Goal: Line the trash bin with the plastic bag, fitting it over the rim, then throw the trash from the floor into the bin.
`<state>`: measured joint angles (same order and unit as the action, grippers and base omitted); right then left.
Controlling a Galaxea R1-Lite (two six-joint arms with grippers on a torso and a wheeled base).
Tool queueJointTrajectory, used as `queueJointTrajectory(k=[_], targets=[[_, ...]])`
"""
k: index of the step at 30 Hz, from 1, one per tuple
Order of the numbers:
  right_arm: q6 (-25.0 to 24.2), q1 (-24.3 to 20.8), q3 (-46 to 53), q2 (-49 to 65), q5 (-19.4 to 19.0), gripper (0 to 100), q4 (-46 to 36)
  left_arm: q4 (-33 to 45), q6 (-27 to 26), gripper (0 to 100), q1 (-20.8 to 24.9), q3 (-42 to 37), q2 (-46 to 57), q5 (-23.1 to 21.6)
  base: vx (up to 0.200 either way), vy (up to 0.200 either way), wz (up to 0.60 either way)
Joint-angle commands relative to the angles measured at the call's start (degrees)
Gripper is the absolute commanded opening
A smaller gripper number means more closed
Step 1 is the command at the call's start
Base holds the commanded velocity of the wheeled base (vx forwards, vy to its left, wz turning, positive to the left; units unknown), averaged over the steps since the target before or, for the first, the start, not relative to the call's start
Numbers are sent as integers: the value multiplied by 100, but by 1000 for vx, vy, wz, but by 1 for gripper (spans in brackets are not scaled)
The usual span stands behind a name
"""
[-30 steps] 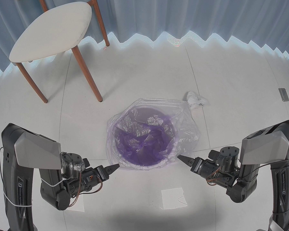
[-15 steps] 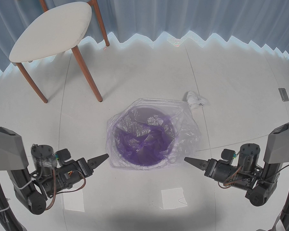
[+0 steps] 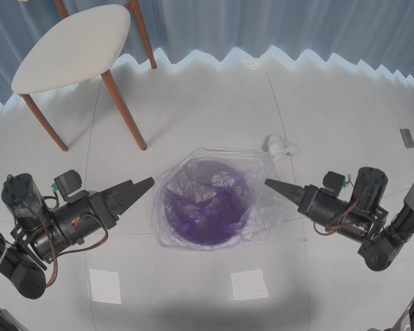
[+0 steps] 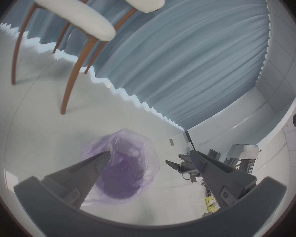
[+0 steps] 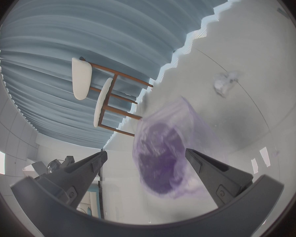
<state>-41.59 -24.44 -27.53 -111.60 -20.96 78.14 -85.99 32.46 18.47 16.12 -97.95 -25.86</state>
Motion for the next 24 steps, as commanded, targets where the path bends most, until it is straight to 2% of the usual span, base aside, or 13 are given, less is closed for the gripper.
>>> queueJointTrajectory(k=[1,3,8,11,16,21,24], targets=[[240,282,-1115,429,-23,100,-862,91,-205,100,333,638,-163,-69,0,0,0],[468,484,-1194,464,-23,100,-1205,21,-214,100,289,876,-409,-42,0,0,0],[793,502,-939,218,-14,100,-1240,4,50,100,315,1051,-690,-34,0,0,0],[1145,502,-895,121,21,100,-1099,-84,832,100,254,1210,-717,-34,0,0,0],[1162,511,-895,174,30,100,-1064,-67,1763,100,-186,1614,-743,-51,0,0,0],[1162,511,-886,139,30,100,-1064,-84,1561,100,-177,1561,-1007,-77,0,0,0],[1180,511,-833,104,30,100,-1064,-58,1544,100,-115,1500,-980,-280,0,0,0]])
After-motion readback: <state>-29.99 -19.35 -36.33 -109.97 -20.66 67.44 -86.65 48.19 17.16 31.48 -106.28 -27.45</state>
